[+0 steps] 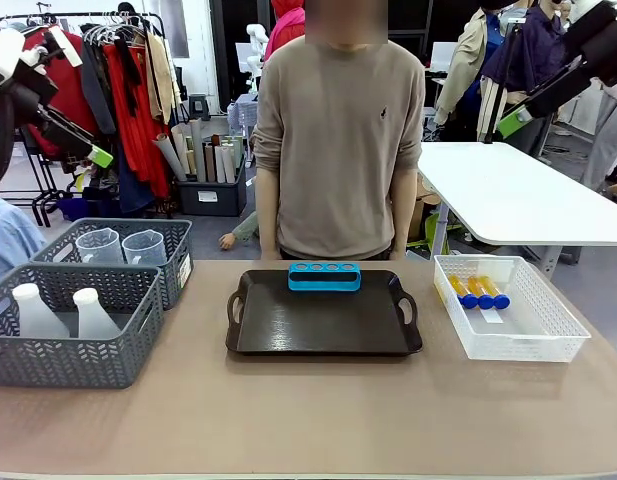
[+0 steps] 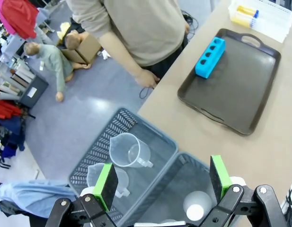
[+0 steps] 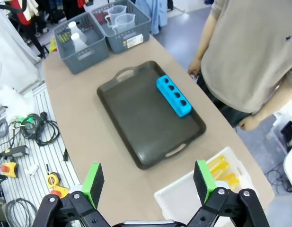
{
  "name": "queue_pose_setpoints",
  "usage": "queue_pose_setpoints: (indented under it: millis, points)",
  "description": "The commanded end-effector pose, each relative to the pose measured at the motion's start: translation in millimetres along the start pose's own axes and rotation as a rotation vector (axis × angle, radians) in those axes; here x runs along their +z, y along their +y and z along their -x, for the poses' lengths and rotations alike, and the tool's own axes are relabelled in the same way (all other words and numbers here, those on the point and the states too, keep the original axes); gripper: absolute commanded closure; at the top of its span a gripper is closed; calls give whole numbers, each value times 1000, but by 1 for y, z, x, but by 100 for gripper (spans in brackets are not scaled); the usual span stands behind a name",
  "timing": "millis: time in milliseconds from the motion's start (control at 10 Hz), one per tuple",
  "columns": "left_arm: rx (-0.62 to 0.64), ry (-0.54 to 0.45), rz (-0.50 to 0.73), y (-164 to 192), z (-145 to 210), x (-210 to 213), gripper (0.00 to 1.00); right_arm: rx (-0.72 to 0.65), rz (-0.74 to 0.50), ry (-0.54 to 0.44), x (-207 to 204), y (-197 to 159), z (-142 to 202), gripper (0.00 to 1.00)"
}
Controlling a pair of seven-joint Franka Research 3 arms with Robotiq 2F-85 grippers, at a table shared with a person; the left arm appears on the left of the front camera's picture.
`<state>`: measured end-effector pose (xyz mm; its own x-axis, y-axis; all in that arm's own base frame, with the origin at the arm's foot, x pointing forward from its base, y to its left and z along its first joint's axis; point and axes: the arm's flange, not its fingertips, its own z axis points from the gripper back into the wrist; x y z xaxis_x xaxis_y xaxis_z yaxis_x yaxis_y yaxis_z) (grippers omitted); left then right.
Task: Prepare the laboratory tools.
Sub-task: Pick up one Large Measuring Cup and place it on the Handle tray.
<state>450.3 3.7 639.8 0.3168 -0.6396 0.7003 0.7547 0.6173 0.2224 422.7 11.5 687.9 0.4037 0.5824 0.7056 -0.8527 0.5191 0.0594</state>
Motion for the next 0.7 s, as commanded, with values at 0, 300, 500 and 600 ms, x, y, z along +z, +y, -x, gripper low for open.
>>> queue_pose_setpoints:
  millis: [0, 300, 500, 600]
  points:
    - [1, 9, 9, -3, 2, -1, 0, 9, -4, -44, -6, 1, 4, 0]
    - [1, 9, 9, -3, 2, -1, 0, 0, 0, 0, 0, 0, 0, 0]
    - [-8, -7, -14, -1, -8, 9, 0, -7, 7, 7, 0, 0, 1, 0]
    - [-14, -19, -22, 1, -14, 17, 0, 14, -1, 9, 1, 5, -2, 0]
